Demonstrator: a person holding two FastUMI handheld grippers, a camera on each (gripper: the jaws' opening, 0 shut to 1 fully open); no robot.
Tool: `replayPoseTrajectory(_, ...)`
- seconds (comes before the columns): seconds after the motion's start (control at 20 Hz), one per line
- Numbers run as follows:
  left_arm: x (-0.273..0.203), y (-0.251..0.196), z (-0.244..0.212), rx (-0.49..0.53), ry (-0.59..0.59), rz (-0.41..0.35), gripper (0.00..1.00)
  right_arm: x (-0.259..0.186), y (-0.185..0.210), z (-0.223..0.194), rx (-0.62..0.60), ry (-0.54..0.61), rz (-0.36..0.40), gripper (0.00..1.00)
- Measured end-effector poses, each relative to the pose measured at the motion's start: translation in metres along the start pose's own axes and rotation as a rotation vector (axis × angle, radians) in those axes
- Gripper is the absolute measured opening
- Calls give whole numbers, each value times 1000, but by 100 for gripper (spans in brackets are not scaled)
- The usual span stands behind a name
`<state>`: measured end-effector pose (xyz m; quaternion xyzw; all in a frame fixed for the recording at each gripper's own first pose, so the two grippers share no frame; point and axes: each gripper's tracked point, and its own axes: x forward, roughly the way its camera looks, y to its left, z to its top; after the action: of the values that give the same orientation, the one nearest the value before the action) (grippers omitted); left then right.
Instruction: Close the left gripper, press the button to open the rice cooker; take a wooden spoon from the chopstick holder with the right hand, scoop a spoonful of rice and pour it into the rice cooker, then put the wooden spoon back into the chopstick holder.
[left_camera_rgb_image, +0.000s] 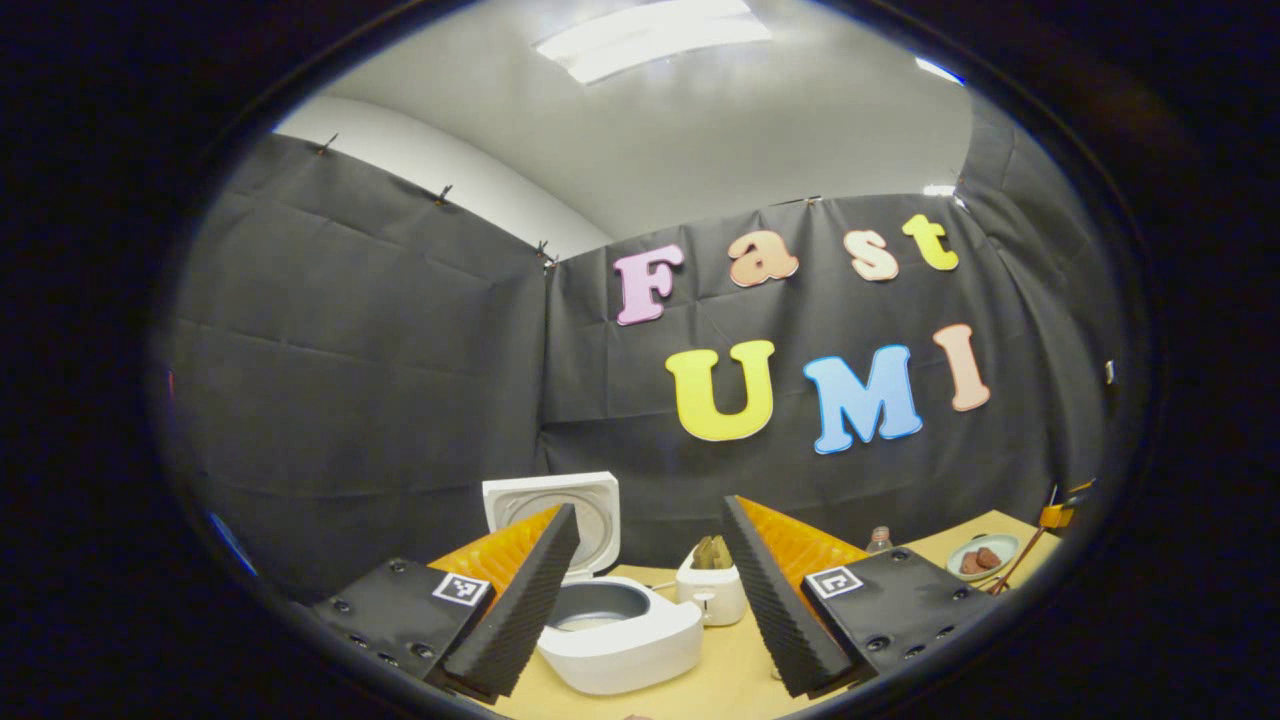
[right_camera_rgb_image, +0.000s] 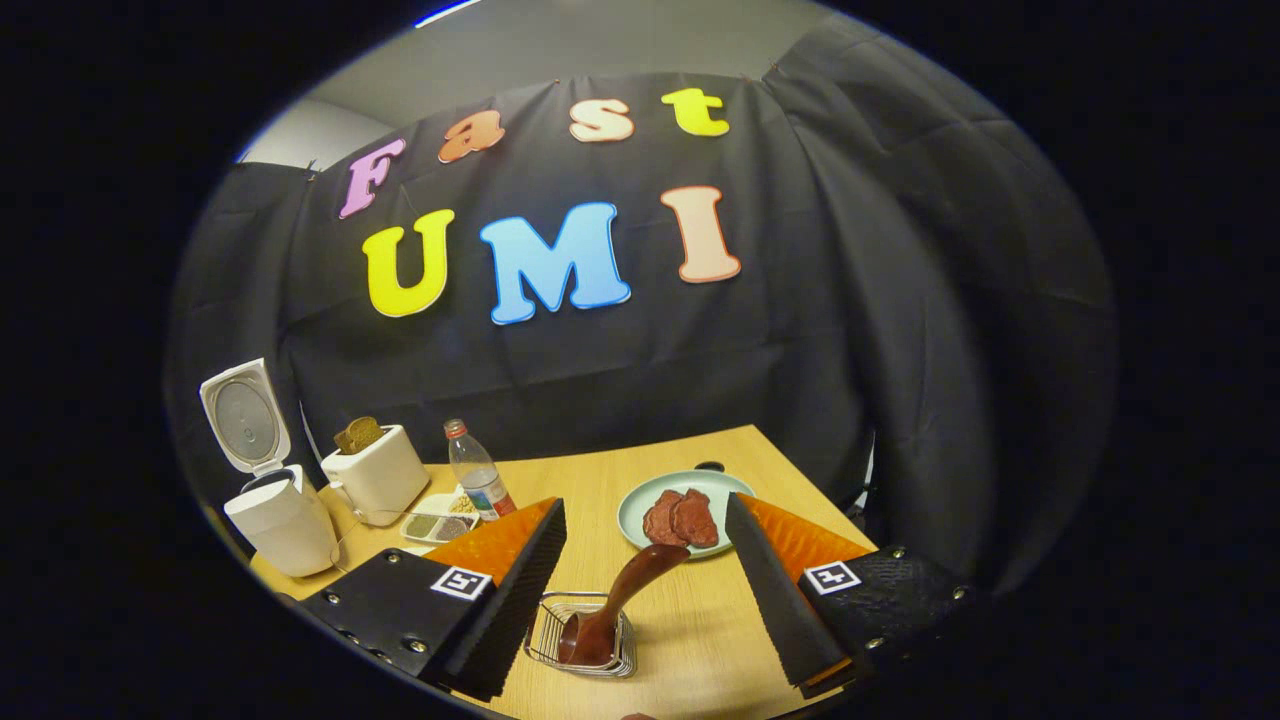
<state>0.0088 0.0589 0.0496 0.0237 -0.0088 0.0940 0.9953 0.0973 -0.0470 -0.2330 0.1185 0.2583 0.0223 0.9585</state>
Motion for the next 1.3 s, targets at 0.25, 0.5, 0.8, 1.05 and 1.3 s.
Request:
replayPoseTrajectory(0.25,-19,-8,4,16,10,26,98,22,7,-56,123,174,60,98)
replayPoseTrajectory(0.5,-32,-7,1,31,22,53,98,34,25,-92,179,291,121,82)
replayPoseTrajectory(0.8,-28,10,-23,8,56,71,100,43,38,-96,213,313,149,17)
replayPoseTrajectory(1.05,-4,38,-42,-23,62,55,98,25,44,-72,123,224,79,10)
replayPoseTrajectory(1.3,29,59,-55,-60,56,18,98,5,68,-18,85,107,31,10)
